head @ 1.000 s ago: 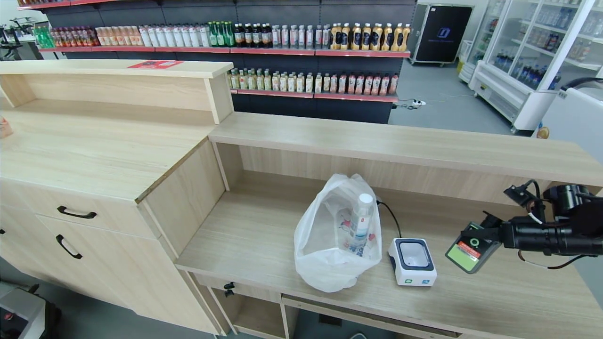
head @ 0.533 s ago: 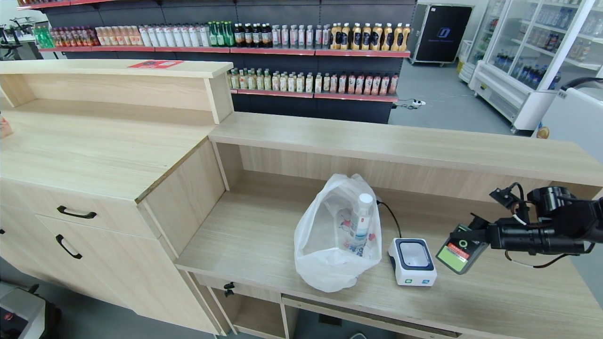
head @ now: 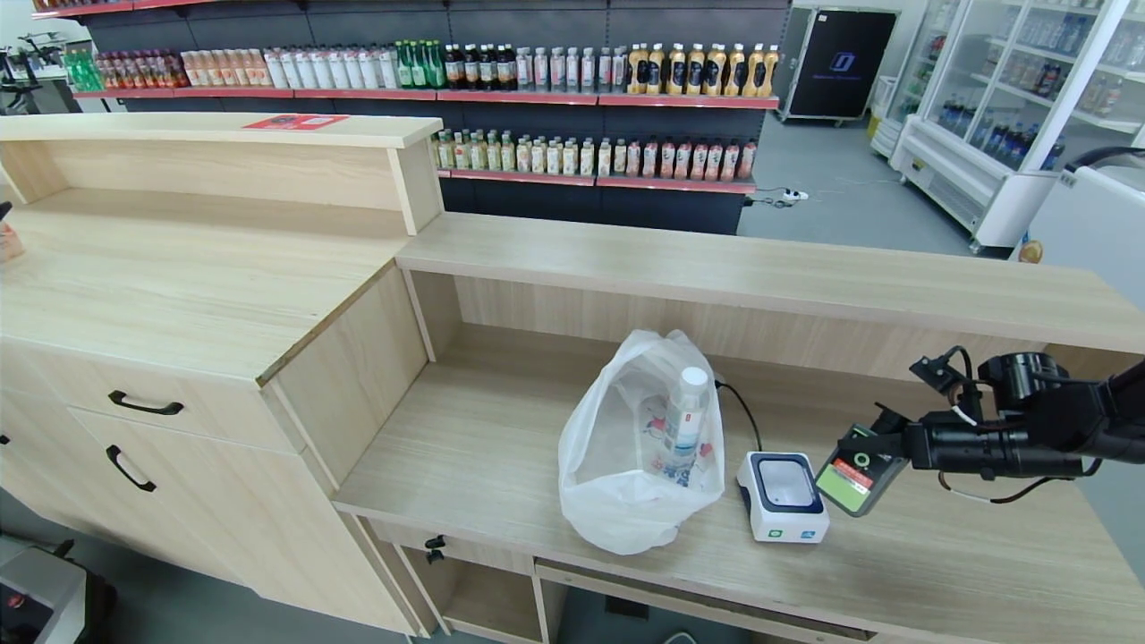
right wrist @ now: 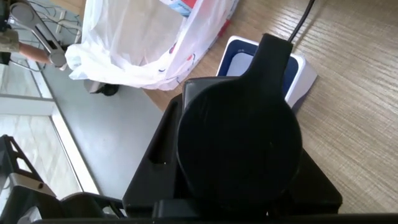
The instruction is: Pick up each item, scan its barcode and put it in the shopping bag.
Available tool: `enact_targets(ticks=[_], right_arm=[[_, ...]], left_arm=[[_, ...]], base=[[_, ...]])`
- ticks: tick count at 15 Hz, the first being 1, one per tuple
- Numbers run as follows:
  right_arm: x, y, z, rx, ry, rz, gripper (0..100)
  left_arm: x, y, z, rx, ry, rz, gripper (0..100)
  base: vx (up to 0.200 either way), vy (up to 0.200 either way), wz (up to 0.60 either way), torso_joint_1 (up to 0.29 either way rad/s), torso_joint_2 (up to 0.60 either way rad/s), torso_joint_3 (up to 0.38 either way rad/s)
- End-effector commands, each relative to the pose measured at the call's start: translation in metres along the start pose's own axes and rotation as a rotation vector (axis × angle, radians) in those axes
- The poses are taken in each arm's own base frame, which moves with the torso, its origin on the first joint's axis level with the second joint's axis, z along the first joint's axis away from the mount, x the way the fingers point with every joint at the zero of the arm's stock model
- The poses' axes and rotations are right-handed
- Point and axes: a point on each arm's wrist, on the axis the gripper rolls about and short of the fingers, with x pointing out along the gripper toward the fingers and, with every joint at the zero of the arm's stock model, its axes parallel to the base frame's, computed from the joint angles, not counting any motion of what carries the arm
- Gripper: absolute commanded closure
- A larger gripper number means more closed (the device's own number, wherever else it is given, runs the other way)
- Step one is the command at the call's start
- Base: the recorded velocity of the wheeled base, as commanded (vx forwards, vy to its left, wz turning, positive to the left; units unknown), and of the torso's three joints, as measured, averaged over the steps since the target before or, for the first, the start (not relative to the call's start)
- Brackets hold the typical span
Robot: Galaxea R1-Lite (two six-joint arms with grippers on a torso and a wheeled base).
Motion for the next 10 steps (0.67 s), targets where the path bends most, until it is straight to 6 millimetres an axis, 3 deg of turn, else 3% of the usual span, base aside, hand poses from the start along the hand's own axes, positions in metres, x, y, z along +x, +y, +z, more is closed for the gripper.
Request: enact_targets(ticks=[1,10], right_arm=[[0.005,-0.001,0.000,-0.004,0.004,0.007,100],[0.015,-0.005,0.006,-0.014,0.005,0.018,100]], left_arm=[[0.000,0.000,0.000,0.000,-0.001,0.001,0],[0.000,0.000,0.000,0.000,-0.001,0.001,0]], base=[[0.000,0.000,0.00,0.000,0.00,0.000],[0.000,0.000,0.00,0.000,0.00,0.000]])
